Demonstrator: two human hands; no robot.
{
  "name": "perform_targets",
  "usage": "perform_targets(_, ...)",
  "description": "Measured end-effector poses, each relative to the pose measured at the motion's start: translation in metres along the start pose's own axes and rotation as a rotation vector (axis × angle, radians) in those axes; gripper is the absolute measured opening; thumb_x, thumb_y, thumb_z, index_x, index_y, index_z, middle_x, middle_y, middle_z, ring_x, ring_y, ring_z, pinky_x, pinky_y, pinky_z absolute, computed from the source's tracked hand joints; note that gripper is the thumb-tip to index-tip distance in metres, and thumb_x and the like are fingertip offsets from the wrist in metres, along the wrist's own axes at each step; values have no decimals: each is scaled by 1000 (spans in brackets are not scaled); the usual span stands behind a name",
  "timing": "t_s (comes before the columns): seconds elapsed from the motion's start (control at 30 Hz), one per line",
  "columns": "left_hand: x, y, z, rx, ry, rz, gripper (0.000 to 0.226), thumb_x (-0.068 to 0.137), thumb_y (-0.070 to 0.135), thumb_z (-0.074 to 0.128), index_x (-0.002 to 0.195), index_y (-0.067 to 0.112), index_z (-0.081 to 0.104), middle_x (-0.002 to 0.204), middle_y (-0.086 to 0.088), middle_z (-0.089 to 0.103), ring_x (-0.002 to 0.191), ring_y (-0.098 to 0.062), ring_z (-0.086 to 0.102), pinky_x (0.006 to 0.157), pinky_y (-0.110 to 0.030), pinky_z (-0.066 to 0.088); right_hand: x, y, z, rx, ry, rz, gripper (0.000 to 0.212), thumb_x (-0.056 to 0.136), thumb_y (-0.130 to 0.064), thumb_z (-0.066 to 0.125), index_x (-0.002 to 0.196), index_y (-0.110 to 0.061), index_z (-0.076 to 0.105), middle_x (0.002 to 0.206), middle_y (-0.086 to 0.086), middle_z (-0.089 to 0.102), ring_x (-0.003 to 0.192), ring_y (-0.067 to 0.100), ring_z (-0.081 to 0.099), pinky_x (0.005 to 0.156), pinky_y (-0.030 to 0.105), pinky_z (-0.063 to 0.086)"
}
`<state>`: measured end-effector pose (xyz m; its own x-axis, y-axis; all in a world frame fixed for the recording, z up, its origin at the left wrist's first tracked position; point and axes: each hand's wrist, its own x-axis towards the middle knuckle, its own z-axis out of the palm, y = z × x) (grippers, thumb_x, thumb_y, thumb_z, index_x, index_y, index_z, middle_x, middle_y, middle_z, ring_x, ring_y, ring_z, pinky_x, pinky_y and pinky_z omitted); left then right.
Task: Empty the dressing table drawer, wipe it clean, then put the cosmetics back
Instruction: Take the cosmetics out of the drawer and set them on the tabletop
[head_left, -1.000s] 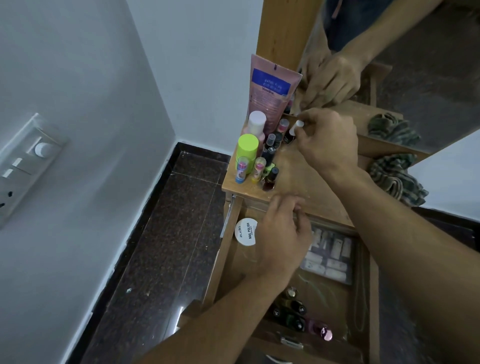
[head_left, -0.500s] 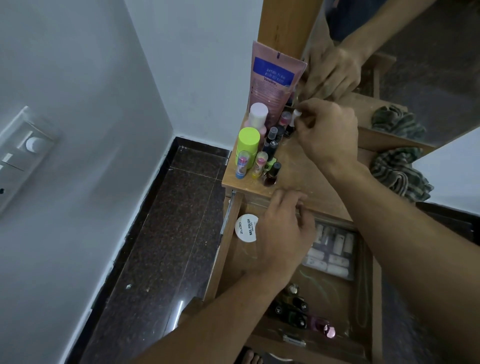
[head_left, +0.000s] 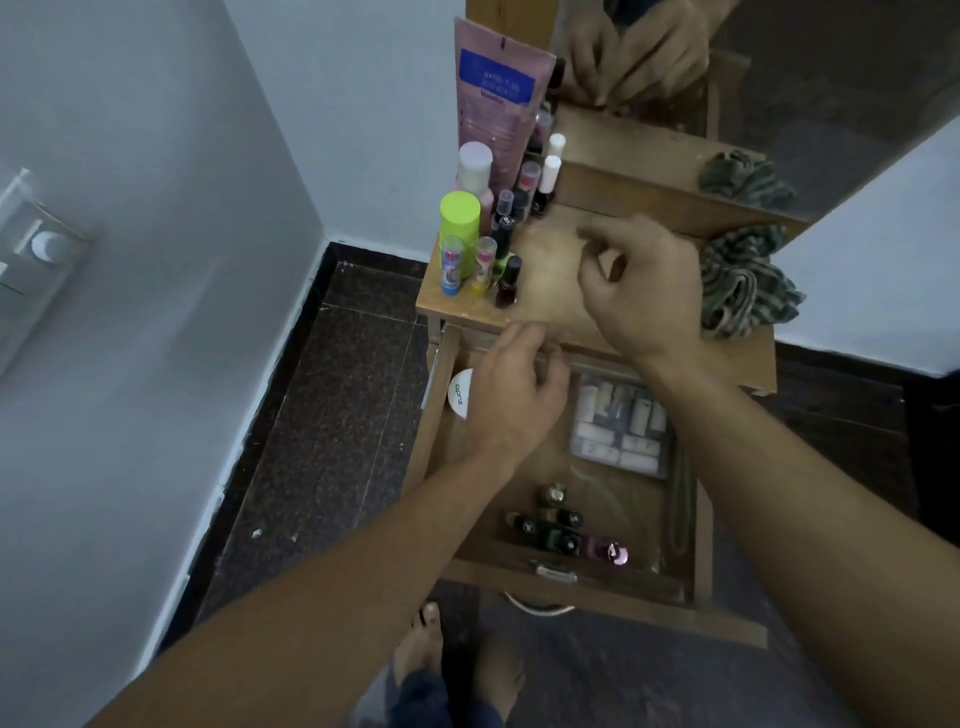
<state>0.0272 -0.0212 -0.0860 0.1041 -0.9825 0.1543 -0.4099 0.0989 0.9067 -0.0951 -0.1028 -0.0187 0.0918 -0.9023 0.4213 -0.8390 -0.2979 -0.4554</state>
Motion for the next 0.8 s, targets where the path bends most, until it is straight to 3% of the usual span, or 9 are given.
perform_targets(0.1,-15,-7,-9,75,-16,13,17,93,12,58,104,16,70,100,5,65,78,-10,59,68,-28,50,-42,-4,-9,56,-83,16,24,85,-15,66,104,-19,79,95,-4,76,74,3,60,71,21,48)
perform_targets(0.2,-31,-10,-14,142,-77,-82,13,95,18,59,102,19,70,101,7,67,77,-6,57,71,-29,50,-77,-3,-14,4,-347,152,21,83,-22,66,98,-28,79,90,-8,75,82,15,69,74,30,56)
perform_targets(0.3,-43,-14,-17,234,-263,-243,16,97,25,57,105,21,71,93,8,70,80,-13,64,76,-31,53,-96,-2,-20,-84,-662,282,22,83,-27,63,99,-36,76,96,-9,75,98,20,69,83,40,58)
perform_targets(0.37,-50,-16,-19,307,-423,-327,19,96,25,57,108,23,71,81,8,67,83,-16,66,75,-29,51,-104,-3,-26,-135,-807,258,29,86,-22,61,106,-37,75,106,-7,74,111,22,65,92,41,55)
perform_targets(0.43,-57,-18,-20,348,-530,-363,20,96,24,57,112,26,70,91,8,71,90,-14,66,75,-23,44,-108,-2,-30,-166,-912,196,36,90,-16,59,115,-36,75,120,-5,71,121,23,60,97,38,51)
perform_targets(0.5,-61,-19,-21,349,-568,-382,20,97,24,57,112,28,69,103,8,72,96,-13,65,79,-21,42,-110,2,-29,-168,-989,148,39,89,-12,59,116,-36,75,126,-7,70,121,20,61,95,33,49)
perform_targets(0.6,-65,-19,-22,347,-571,-416,18,95,22,58,107,29,69,104,9,71,97,-12,64,82,-22,46,-116,10,-19,-191,-1091,93,43,83,-12,66,113,-41,74,126,-6,67,117,21,62,94,34,52)
perform_targets(0.8,-67,-25,-19,359,-576,-433,19,95,24,60,111,30,68,112,10,70,103,-10,61,87,-23,45,-123,16,-9,-184,-1143,-36,52,80,-11,72,112,-52,71,120,-10,63,112,17,58,84,29,44)
